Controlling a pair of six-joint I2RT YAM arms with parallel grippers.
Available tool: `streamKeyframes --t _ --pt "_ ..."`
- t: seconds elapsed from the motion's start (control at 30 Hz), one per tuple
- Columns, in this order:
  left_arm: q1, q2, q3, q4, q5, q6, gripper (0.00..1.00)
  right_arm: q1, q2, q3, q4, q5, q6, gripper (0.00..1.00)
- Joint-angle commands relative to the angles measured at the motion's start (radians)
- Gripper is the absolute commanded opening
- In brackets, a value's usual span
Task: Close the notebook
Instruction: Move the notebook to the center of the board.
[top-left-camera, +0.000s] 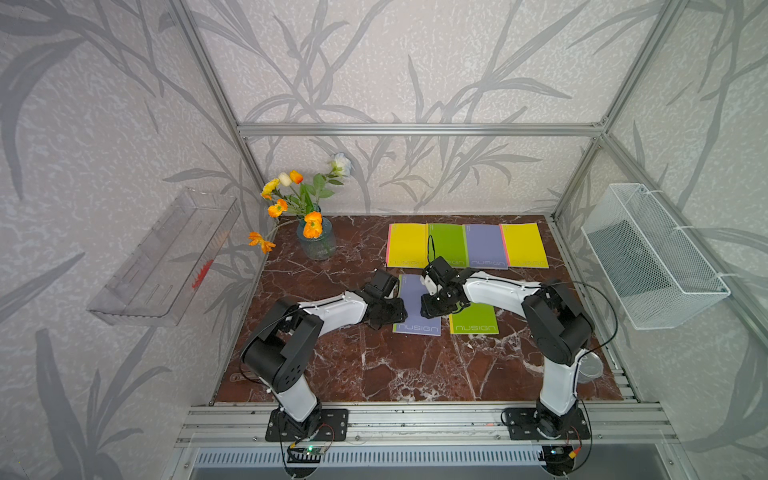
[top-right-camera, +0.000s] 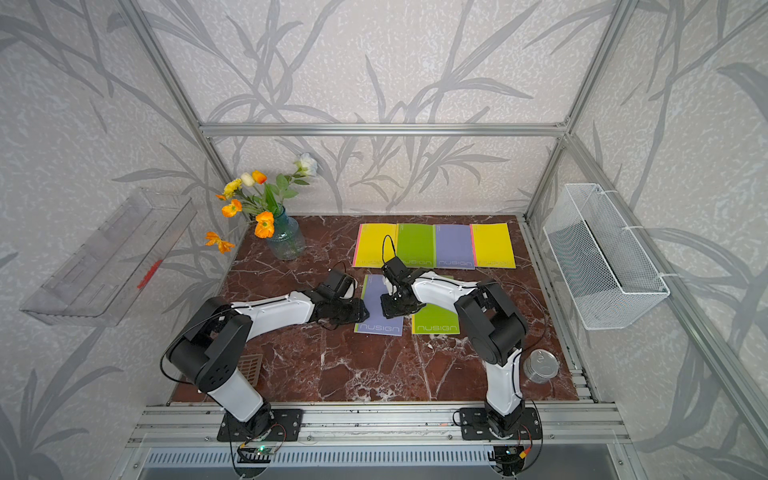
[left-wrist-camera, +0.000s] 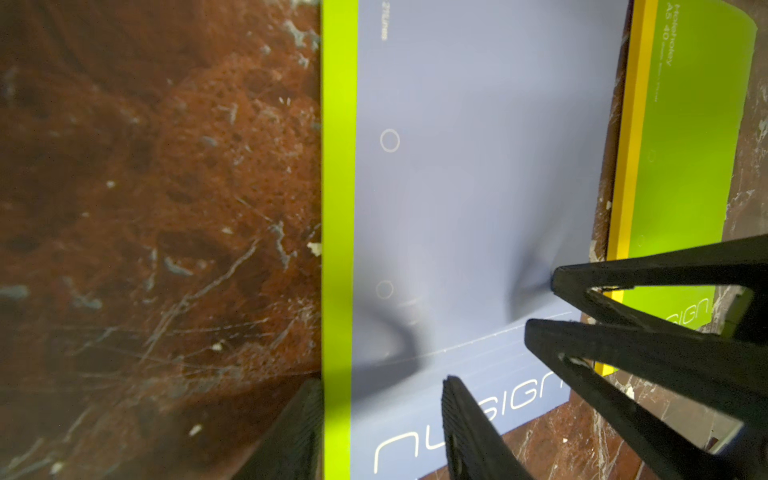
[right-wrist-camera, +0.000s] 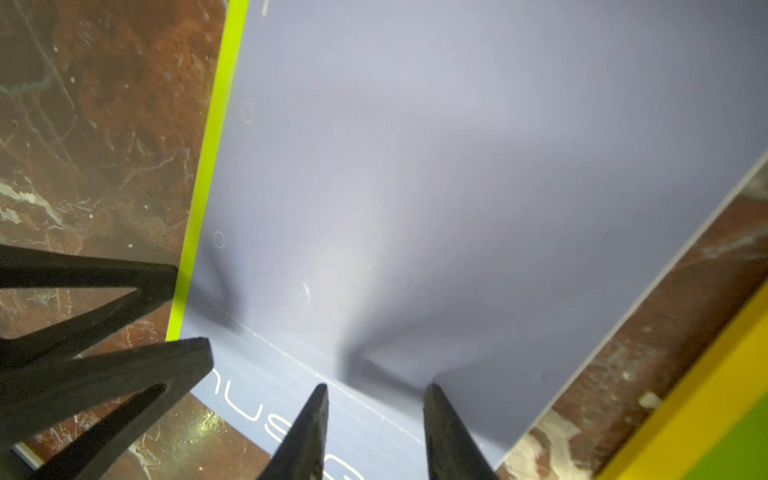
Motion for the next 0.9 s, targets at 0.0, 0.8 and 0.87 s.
streamKeyframes --t 0.0,0.8,0.87 --pt "0.002 -0.035 0.018 -0.053 -0.049 0.026 0.49 -0.008 0.008 -0.005 -0.058 0.04 -0.021 0.4" --pt "-0.001 -0.575 -0.01 -0.344 -0.407 0.053 0.58 -0.026 -0.456 -0.213 -0.035 0.128 -0.023 0.53" --pt "-0.002 -0.624 -0.024 -0.353 -0.448 0.045 0.58 -0.035 -0.515 -0.255 -0.013 0.142 -0.013 0.56"
